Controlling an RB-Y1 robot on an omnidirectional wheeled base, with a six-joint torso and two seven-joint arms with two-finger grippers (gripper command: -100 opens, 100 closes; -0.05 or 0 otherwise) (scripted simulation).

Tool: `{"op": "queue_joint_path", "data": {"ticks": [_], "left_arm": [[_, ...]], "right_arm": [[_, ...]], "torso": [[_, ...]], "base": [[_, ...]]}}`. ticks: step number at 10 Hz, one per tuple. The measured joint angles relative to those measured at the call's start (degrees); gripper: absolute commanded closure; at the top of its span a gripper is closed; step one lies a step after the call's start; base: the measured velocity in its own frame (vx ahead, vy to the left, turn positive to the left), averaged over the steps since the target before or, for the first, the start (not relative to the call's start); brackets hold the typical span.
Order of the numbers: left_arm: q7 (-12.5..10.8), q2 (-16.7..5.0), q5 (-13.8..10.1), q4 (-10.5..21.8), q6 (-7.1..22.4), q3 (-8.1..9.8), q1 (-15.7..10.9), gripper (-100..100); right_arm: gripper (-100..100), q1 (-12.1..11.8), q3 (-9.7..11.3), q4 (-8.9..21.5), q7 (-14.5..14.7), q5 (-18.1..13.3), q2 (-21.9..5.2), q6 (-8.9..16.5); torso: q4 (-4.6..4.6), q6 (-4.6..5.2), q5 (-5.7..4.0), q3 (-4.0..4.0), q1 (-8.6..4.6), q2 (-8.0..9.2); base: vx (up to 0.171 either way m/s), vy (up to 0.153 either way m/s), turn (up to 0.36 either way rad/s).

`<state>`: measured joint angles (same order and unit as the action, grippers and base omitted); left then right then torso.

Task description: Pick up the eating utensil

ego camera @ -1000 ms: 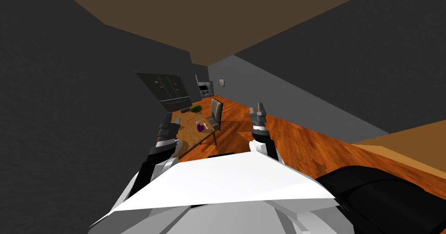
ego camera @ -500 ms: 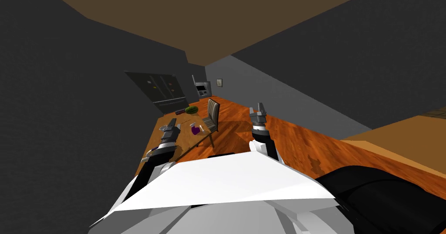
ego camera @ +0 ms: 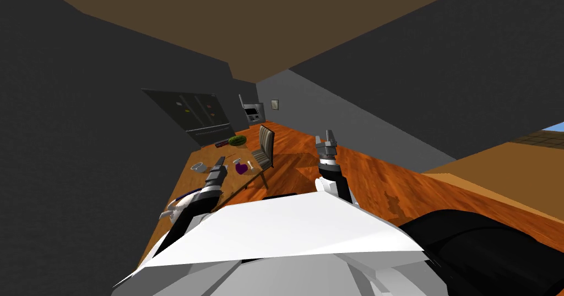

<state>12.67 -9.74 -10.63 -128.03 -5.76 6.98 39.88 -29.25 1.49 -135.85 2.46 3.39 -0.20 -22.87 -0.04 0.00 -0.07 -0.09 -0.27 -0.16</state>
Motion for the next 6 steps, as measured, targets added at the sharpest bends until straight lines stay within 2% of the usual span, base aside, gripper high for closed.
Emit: {"op": "queue_joint_path", "data": {"ticks": [1, 3, 5, 6], "left_arm": [[0.3, -0.2, -0.4, 0.2, 1.3, 0.29, 0.3, -100], [1.8, -0.2, -1.4, 3.0, 4.7, 0.88, 0.3, -100], [2.9, -0.2, -2.3, 3.1, 7.8, 1.08, 2.2, -100], [3.4, -1.3, -3.6, 4.9, 9.4, 1.94, 2.5, -100]], "right_arm": [[0, 0.0, 0.0, 0.0, 0.0, 0.0, 0.0, 0.0], [0, 0.0, 0.0, 0.0, 0.0, 0.0, 0.0, 0.0], [0, 0.0, 0.0, 0.0, 0.0, 0.0, 0.0, 0.0], [0, 0.0, 0.0, 0.0, 0.0, 0.0, 0.0, 0.0]], "torso": [[0.01, -0.01, 0.01, 0.01, 0.07, 0.03], [-0.03, 0.01, 0.00, -0.10, 0.01, -0.17], [-0.03, 0.00, 0.00, -0.09, 0.03, -0.15], [-0.05, 0.00, -0.01, -0.14, 0.00, -0.25]], "base": [[0.059, -0.045, -0.111], [0.098, -0.066, -0.091], [0.110, -0.070, -0.122], [0.089, -0.042, -0.059]]}}
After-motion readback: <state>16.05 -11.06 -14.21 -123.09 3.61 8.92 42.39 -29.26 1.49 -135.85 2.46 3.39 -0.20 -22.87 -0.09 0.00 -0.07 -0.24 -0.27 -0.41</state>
